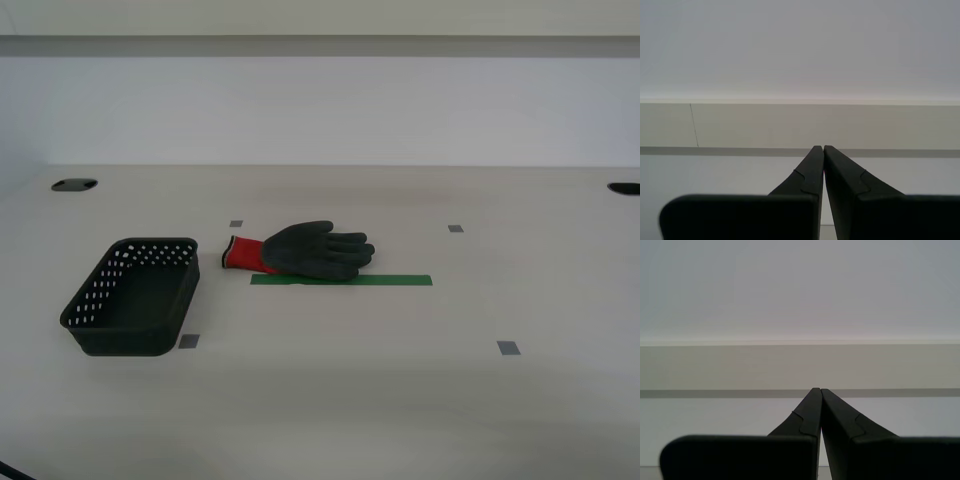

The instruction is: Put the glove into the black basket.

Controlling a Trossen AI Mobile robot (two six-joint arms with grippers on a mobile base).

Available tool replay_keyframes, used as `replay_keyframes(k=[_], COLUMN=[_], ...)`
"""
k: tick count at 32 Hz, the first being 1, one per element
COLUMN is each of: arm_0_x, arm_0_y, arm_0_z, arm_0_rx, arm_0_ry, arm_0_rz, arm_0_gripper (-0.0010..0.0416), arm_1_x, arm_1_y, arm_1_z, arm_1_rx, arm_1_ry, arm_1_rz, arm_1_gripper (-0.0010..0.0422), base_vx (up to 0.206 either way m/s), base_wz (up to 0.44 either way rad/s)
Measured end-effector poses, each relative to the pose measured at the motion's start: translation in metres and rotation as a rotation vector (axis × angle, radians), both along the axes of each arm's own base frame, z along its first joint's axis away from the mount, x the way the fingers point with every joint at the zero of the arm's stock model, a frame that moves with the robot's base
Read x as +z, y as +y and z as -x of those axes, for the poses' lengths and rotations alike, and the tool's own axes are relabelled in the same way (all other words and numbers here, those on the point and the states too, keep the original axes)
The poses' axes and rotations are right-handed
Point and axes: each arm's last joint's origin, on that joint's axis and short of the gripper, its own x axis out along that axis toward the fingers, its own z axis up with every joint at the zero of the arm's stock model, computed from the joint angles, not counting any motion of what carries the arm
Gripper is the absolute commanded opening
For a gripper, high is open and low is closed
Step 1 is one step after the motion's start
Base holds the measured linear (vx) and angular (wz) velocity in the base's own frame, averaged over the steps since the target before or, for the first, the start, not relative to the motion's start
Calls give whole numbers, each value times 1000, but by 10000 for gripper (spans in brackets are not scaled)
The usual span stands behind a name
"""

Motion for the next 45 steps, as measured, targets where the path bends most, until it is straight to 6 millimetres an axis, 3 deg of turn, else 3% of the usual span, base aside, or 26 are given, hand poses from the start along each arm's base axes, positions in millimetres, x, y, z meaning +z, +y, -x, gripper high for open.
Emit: replay_keyframes(k=[45], arm_0_x=[0], arm_0_y=[0], arm_0_z=[0], arm_0_rx=[1], arm_0_ry=[5], arm_0_rz=[0], arm_0_gripper=[1], arm_1_x=[3], arm_1_y=[0], arm_1_z=[-1], arm_1_rx=[1], arm_1_ry=[-4], arm_1_rz=[0], arm_1_gripper=[0], base_vx=[0], base_wz=[0])
